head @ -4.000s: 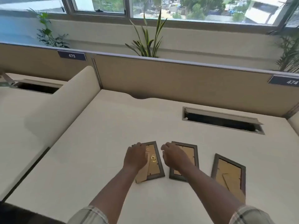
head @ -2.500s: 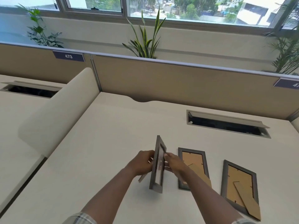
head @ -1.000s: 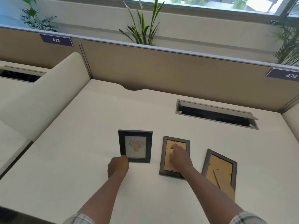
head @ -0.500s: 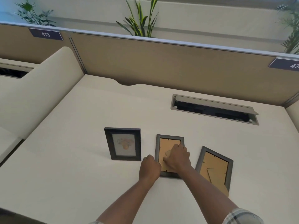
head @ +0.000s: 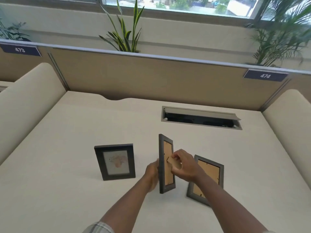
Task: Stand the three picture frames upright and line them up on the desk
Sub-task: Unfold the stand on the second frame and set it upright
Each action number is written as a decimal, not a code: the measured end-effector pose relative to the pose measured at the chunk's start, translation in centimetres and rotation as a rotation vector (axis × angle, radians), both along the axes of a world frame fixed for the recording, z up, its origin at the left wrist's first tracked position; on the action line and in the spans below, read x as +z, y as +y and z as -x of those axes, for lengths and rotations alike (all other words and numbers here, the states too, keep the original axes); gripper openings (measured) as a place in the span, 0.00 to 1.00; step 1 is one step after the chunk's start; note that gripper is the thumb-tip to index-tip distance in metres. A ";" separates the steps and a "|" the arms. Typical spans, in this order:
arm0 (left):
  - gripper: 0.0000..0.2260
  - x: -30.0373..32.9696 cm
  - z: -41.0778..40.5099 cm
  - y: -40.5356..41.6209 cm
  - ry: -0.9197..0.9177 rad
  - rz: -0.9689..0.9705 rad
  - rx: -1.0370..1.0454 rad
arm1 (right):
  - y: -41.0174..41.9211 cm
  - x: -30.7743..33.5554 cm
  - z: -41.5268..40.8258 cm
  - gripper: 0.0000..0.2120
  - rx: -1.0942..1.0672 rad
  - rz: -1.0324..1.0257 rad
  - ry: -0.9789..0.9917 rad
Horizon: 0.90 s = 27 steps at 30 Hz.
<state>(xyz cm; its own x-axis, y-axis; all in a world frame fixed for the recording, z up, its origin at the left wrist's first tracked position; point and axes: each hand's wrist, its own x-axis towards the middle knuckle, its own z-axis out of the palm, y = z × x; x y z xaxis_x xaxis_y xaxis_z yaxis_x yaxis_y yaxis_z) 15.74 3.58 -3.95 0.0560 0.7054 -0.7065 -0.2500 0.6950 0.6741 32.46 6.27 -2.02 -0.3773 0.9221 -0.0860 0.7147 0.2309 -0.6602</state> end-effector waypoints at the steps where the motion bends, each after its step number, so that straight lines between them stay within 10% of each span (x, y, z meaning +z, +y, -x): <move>1: 0.14 0.3 -0.3 0.1 -0.024 -0.005 -0.027 | -0.3 0.3 0.0 0.19 0.008 -0.023 0.018; 13: 0.12 0.9 0.3 0.5 -0.176 -0.121 0.149 | -1.5 1.7 -1.3 0.11 -0.136 -0.085 -0.047; 22: 0.09 1.4 0.4 0.0 0.159 -0.309 0.099 | -1.3 0.7 -1.1 0.17 -0.413 0.578 0.645; 27: 0.08 0.1 0.2 -0.7 0.430 -0.393 0.089 | -0.4 -0.4 0.5 0.19 -0.495 0.517 0.721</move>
